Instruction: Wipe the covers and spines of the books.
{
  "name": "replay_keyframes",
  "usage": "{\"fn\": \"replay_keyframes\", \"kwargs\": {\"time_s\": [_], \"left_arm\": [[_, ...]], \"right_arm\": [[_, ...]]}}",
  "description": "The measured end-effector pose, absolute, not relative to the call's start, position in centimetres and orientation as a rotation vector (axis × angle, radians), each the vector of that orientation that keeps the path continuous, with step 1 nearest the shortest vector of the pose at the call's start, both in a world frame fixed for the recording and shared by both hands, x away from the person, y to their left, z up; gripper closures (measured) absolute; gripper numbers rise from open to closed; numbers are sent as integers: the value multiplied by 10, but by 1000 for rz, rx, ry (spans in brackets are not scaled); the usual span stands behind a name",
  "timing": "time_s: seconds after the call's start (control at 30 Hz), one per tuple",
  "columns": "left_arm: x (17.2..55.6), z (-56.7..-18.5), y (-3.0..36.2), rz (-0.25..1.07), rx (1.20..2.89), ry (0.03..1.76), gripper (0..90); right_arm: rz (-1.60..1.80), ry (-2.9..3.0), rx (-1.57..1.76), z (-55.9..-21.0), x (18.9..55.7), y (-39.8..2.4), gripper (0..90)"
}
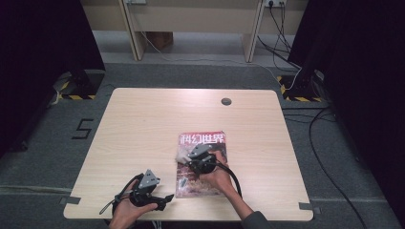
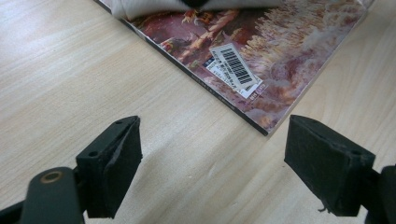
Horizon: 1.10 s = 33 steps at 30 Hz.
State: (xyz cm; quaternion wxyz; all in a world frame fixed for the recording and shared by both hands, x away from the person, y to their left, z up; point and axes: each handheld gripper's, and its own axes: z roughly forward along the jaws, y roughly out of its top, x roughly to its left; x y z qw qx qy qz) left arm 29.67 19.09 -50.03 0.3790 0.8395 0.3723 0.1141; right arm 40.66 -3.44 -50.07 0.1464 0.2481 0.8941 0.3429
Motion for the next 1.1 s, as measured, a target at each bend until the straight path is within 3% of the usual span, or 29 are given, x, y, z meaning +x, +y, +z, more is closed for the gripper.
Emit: {"fn": "replay_keyframes", "kwargs": {"time_s": [0.2, 0.5, 1.1], "left_arm": [[299, -500, 193, 292, 2135, 969, 183], [299, -499, 196, 303, 2136, 982, 183], [302, -497, 199, 338, 2110, 1015, 183]], "right_arm": [[963, 2526, 800, -501, 424, -45, 755], [889, 2513, 831, -498, 446, -23, 759], [997, 2635, 671, -499, 391, -21, 758]]}}
